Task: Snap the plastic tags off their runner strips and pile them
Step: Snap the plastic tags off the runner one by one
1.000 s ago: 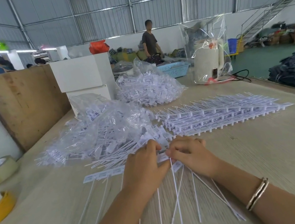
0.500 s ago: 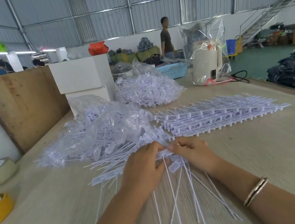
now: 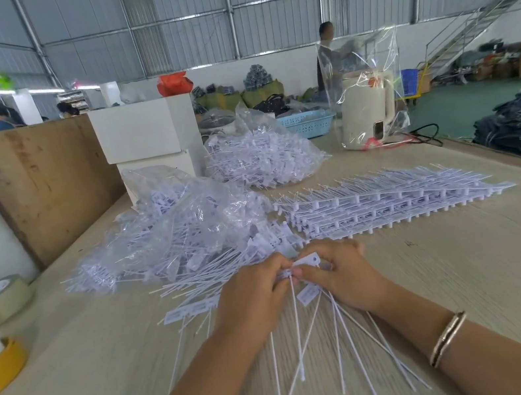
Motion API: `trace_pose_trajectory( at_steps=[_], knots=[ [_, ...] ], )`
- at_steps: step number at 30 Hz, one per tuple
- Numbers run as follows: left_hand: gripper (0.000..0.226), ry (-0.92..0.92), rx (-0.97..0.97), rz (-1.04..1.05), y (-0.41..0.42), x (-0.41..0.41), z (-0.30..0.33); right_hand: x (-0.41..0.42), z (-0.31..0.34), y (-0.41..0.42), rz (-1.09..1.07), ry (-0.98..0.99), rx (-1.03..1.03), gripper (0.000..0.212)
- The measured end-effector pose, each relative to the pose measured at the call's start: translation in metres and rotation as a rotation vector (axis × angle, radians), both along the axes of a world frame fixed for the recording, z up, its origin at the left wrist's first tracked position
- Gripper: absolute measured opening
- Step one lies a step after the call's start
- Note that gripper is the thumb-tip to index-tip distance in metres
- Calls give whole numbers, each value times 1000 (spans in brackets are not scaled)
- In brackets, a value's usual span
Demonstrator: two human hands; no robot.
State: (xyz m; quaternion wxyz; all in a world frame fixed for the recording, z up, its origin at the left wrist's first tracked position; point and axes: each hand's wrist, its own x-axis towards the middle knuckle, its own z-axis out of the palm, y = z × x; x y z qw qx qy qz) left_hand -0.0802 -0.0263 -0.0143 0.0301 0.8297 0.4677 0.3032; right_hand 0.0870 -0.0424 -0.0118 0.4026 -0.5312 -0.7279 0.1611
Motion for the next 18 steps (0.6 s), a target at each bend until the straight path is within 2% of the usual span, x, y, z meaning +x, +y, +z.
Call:
trace_pose_trajectory(
  at_steps=[4,8,10,12,14,18],
  knots=[
    [14,-28,-16,6,0,-1,-1,-1,-2,0,-27,-41,53,21],
    [12,-91,-91,-35,0,1,1,-1,-5,2,-52,-90,139,16],
    [12,-99,-77,-25,-1,1,2,-3,-4,1,-62,-67,154,24],
    [12,-135,-75,-32,-1,1,3,-4,-4,3,-84,-28,130,19],
    [8,-217,-124,-75,-2,3,2,-3,-3,3,-50,43,86,17],
    [4,-413,-218,-132,-2,5,2,-1,1,0,96,366,32,19]
  ],
)
